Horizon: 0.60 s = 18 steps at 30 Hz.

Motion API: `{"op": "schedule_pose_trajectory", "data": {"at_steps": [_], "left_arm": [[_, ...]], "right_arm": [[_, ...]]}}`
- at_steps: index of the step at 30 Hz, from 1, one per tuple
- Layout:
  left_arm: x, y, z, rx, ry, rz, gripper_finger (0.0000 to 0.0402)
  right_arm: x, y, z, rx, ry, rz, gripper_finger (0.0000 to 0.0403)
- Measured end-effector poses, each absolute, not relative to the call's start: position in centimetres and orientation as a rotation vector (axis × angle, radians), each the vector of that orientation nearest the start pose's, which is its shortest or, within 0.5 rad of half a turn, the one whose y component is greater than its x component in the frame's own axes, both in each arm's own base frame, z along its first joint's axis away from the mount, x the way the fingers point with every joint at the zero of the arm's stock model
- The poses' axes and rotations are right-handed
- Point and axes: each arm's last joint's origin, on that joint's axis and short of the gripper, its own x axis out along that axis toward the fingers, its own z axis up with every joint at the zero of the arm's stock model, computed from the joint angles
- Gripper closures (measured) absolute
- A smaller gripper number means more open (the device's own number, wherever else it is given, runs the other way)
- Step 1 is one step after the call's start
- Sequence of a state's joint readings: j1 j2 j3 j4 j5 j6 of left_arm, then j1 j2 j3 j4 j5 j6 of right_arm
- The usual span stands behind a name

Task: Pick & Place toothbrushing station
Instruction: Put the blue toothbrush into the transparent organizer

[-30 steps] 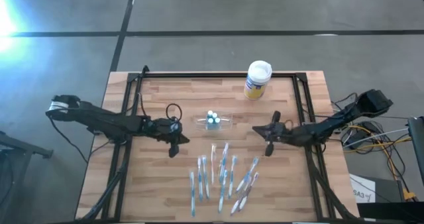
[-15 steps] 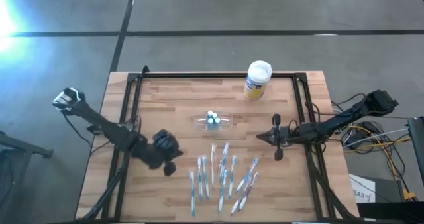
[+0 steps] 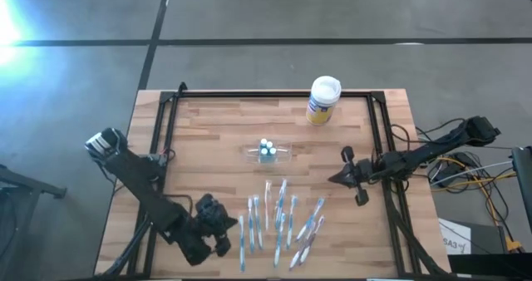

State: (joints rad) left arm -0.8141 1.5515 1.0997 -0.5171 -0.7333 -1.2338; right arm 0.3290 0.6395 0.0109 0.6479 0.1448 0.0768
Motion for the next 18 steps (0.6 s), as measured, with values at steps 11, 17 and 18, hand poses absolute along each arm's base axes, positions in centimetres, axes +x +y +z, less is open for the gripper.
{"op": "schedule_pose_trajectory", "data": {"at_steps": [11,17,18], "left_arm": [[24.4,-24.6,21.3,-0.782,0.737,0.394,0.0379],[26.9,-24.7,20.8,-0.796,0.878,0.42,0.0337],[27.2,-24.5,20.8,-0.798,0.915,0.428,0.0328]], "right_arm": [[11.4,3.4,17.6,-0.002,-0.069,0.172,0.0394],[11.2,3.4,17.6,-0.017,-0.071,0.171,0.0394],[11.3,3.4,17.5,-0.021,-0.064,0.17,0.0394]]}}
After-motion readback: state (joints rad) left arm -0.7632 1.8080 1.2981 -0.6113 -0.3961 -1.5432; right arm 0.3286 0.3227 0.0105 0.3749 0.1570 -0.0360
